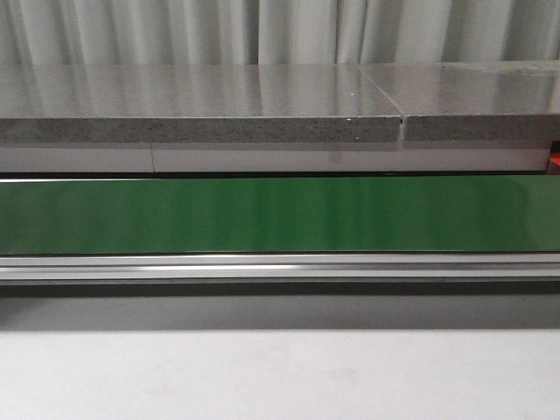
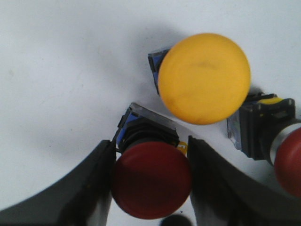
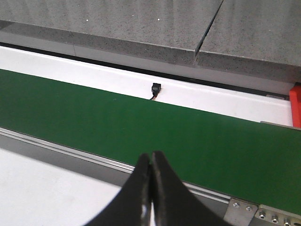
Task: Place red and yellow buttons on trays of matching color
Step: 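Lower the left gripper onto a red button in the pile and grasp it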
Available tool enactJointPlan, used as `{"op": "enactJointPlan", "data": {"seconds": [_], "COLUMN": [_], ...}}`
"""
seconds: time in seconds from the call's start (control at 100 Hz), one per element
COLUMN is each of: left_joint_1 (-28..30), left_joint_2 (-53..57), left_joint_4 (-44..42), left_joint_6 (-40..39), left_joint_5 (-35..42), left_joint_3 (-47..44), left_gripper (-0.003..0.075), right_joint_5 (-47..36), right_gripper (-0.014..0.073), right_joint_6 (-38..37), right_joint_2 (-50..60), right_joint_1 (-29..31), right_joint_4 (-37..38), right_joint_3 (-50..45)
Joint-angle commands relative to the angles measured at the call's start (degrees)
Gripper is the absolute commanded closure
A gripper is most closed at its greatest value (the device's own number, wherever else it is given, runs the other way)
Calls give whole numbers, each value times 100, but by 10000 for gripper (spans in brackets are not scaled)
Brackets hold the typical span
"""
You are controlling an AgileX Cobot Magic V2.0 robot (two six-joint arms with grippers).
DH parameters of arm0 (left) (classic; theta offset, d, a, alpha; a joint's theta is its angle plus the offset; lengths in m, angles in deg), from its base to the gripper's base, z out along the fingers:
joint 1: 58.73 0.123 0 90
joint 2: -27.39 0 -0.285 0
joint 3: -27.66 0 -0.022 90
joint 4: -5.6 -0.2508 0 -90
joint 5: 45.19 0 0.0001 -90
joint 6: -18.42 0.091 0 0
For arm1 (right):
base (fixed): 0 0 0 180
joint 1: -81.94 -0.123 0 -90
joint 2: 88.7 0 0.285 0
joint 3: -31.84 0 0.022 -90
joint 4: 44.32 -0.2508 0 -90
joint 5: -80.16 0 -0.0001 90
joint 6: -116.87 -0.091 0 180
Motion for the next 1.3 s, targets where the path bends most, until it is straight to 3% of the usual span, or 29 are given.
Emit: {"op": "enactJointPlan", "data": {"seconds": [0.0,0.18,0.72,0.98,1.29], "left_joint_1": [21,10,-583,-1282,-1471], "left_joint_2": [310,520,2831,2714,2342], "left_joint_4": [26,15,355,414,563], "left_joint_6": [-7,-8,193,239,239], "left_joint_5": [71,104,346,322,209], "left_joint_3": [166,166,-1294,-1294,-1257], "left_gripper": [551,624,626,626,597], "right_joint_5": [-430,-430,-430,-430,-430], "right_gripper": [661,661,661,661,661], "right_joint_6": [62,62,62,62,62], "right_joint_2": [-57,-57,-57,-57,-57], "right_joint_1": [-8,-8,-8,-8,-8], "right_joint_4": [22,22,22,22,22], "right_joint_3": [141,141,141,141,141]}}
